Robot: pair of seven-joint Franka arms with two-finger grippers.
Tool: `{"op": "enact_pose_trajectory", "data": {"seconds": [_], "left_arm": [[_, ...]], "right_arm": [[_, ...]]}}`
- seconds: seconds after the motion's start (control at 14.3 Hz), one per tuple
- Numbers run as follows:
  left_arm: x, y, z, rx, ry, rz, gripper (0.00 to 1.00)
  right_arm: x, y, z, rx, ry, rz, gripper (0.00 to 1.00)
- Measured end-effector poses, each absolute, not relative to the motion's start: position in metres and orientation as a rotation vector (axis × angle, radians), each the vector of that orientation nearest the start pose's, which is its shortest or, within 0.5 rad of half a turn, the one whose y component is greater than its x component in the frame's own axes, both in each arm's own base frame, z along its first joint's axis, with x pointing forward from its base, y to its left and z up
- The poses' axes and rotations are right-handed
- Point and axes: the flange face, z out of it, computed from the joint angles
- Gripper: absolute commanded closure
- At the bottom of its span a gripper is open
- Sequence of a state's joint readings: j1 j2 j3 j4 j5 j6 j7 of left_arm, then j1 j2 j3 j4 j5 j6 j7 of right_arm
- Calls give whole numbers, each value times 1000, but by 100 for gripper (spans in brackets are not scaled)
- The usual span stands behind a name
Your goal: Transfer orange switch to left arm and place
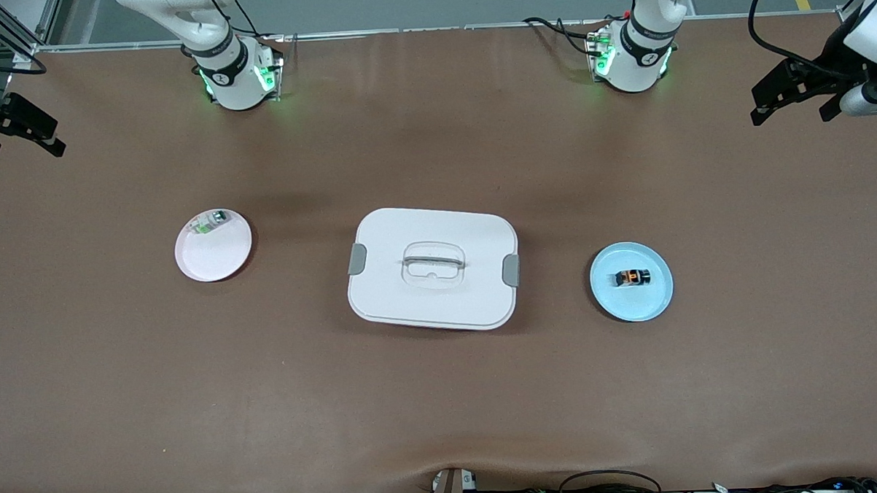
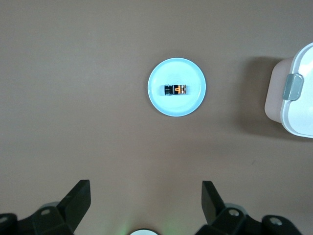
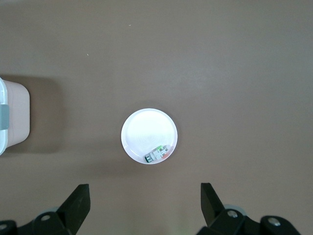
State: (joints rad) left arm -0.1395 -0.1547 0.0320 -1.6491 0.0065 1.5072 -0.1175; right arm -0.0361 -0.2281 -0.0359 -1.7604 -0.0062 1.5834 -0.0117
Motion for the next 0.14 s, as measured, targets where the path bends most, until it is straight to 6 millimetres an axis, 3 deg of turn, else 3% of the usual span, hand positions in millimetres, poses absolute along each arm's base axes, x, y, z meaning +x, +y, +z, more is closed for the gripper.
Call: {"op": "enact_pose_trajectory", "data": {"seconds": [0.14], "left_arm": [[496, -51, 663, -3141, -16, -19, 0]], "right_arm": [[481, -38, 654, -3139, 94, -80, 0]]}}
